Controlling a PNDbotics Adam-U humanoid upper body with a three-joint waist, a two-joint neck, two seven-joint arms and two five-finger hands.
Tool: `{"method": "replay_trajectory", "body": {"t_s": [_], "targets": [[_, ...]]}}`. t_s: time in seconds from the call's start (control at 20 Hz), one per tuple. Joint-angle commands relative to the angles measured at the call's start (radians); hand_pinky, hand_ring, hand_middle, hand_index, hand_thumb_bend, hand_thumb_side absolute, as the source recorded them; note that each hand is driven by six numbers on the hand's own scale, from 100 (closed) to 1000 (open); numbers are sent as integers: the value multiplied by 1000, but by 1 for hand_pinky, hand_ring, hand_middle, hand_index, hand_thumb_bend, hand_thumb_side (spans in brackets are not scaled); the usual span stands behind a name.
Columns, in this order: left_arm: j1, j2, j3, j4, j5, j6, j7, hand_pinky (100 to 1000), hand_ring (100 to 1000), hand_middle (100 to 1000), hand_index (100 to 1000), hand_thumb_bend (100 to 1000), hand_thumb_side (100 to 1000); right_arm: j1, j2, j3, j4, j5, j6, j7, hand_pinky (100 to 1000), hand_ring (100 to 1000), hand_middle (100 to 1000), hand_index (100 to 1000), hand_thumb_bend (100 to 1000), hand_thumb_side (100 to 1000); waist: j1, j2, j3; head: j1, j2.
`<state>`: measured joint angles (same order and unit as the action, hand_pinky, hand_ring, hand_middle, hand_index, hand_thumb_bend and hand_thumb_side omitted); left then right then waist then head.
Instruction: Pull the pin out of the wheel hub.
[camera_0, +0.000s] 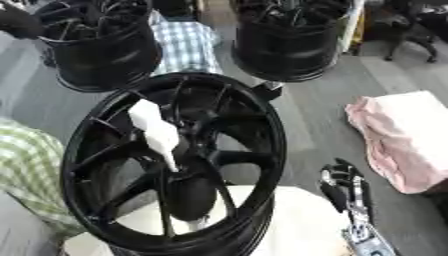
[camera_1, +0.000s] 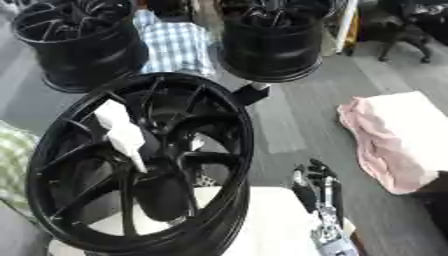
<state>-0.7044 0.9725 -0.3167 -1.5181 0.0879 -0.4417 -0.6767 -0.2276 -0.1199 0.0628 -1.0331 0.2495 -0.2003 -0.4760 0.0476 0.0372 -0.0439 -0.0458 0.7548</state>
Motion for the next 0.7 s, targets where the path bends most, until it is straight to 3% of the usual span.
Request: {"method": "replay_trajectory", "body": {"t_s": [0.05,0.5,0.7], "targets": [[-49,-14,-64,37,-46,-254,-230,889,878,896,923,624,476,-8,-19,4,-17,6,-1,5,751,709,696,826,100,463,1,-13,0,6,4],[-181,-158,-275,247,-179,-336,-230,907,898,921,939,638,352,-7,-19,5,-21,4,-1,10,752,709,696,827,100,469,0,-13,3,4,8],[-209,-214,-291,321,-233,-378,-230,906,902,923,938,612,310,-8,-16,6,-24,3,-2,11,752,709,697,827,100,470,-1,-11,0,2,7]]}}
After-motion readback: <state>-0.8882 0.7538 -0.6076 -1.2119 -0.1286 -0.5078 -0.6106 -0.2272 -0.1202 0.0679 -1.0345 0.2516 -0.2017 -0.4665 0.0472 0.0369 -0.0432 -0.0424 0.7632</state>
